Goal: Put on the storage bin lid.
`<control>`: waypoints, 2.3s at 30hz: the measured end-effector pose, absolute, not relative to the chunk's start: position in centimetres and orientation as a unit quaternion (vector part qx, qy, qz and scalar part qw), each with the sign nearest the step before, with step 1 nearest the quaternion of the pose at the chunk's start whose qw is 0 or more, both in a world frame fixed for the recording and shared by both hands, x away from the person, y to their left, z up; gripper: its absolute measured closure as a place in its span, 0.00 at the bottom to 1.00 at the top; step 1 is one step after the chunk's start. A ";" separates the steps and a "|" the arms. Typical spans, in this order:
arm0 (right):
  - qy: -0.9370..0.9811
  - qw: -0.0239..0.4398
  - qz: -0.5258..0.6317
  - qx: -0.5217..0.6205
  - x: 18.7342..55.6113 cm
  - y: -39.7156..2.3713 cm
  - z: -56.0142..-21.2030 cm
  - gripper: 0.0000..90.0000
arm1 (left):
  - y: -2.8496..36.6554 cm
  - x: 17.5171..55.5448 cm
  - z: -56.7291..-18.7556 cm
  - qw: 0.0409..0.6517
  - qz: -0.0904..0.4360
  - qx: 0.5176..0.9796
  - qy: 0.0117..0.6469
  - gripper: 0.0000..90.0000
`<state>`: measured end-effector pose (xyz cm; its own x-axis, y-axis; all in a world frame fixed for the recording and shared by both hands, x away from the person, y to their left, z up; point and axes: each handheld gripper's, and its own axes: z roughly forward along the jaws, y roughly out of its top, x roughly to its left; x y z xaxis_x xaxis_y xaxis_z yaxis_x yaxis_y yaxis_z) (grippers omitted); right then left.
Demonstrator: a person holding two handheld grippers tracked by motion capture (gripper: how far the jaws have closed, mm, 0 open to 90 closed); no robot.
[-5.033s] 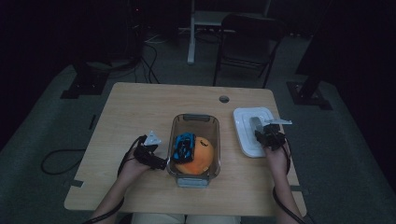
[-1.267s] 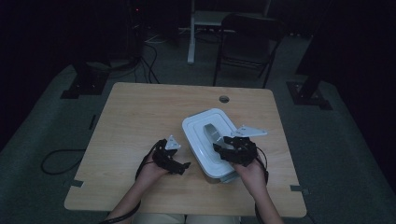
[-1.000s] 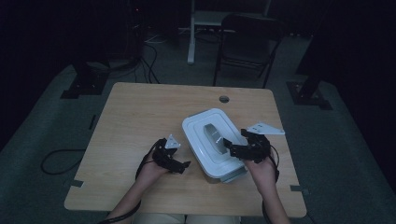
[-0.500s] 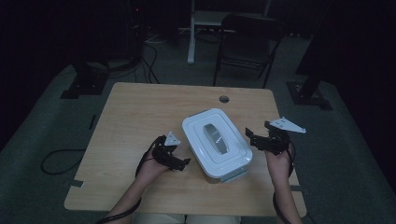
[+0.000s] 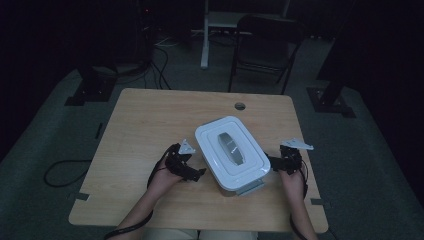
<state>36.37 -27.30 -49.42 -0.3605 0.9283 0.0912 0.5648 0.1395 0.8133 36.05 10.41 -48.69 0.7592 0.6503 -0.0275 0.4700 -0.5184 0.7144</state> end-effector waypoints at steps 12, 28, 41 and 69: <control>0.728 0.184 0.420 0.510 35.2 -25.9 -51.1 0.18 | 10.2 36.4 -48.3 0.362 0.123 0.867 0.320 0.02; 0.766 0.185 0.403 0.466 32.2 -22.0 -51.2 0.18 | 12.7 36.7 -47.9 0.349 0.145 0.863 0.336 0.02; 0.753 0.187 0.415 0.476 32.1 -22.6 -51.5 0.15 | 14.0 35.6 -48.0 0.381 0.145 0.851 0.331 0.02; 0.733 0.223 0.409 0.495 31.1 -25.3 -51.1 0.15 | 19.3 33.6 -48.9 0.383 0.142 0.837 0.366 0.02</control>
